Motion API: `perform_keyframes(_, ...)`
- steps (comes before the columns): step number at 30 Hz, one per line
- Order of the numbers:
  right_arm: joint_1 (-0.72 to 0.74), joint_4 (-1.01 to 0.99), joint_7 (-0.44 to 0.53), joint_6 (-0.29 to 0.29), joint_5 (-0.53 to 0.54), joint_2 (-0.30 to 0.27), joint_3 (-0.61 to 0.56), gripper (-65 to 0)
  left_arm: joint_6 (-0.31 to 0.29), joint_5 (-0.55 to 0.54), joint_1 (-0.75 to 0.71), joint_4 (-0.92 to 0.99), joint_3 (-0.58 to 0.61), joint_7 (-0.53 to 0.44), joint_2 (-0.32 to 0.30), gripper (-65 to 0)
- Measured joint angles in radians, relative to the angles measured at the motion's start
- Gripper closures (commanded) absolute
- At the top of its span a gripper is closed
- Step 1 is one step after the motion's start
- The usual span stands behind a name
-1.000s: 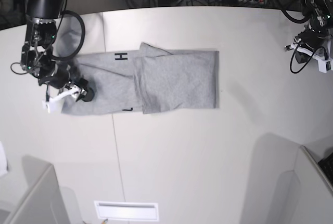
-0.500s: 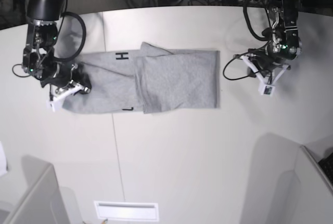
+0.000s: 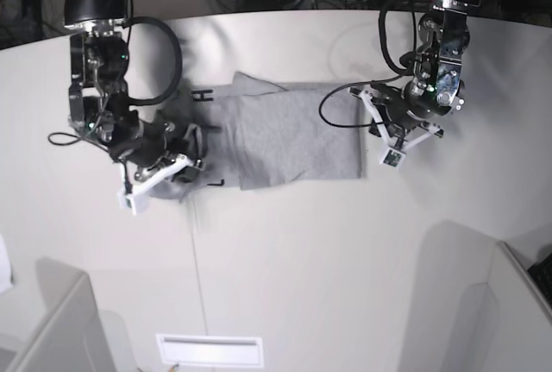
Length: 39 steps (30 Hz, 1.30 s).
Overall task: Fold the T-shirt properly
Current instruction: 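Move both grippers over the folded grey shirt bundle, then grasp the bundle edge with the right gripper and lift it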
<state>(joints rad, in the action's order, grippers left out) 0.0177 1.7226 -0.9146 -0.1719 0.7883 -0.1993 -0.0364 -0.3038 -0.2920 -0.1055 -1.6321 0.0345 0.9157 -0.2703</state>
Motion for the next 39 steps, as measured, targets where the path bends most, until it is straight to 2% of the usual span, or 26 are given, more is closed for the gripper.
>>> perform_keyframes(2, -0.002, 0.031, -0.002, -0.002, 0.004, 0.031, -0.02, 0.0, -0.001, -0.002, 0.0, 0.0, 0.0, 0.0, 0.0, 0.0)
perform_keyframes(10, -0.019, 0.111, -0.002, -0.001, 0.004, 0.086, -0.118, 0.0, -0.004, -0.003, 0.0, 0.0, -0.003, 0.0, -0.005, 0.0)
perform_keyframes(26, -0.016, 0.193, 0.01, -0.004, -0.007, 0.121, -0.281, 0.0, -0.004, 0.0, -0.003, 0.0, -0.005, -0.001, -0.005, 0.0)
perform_keyframes(33, 0.035, -0.042, 0.174, -0.005, -0.005, 0.116, -0.453, 0.0, -0.004, -0.001, -0.009, 0.0, -0.007, -0.008, -0.007, 0.0)
perform_keyframes(39, 0.082, -0.101, 0.195, -0.006, -0.004, 0.116, -0.563, 0.0, -0.004, 0.0, -0.009, -0.001, -0.007, -0.008, -0.007, 0.0)
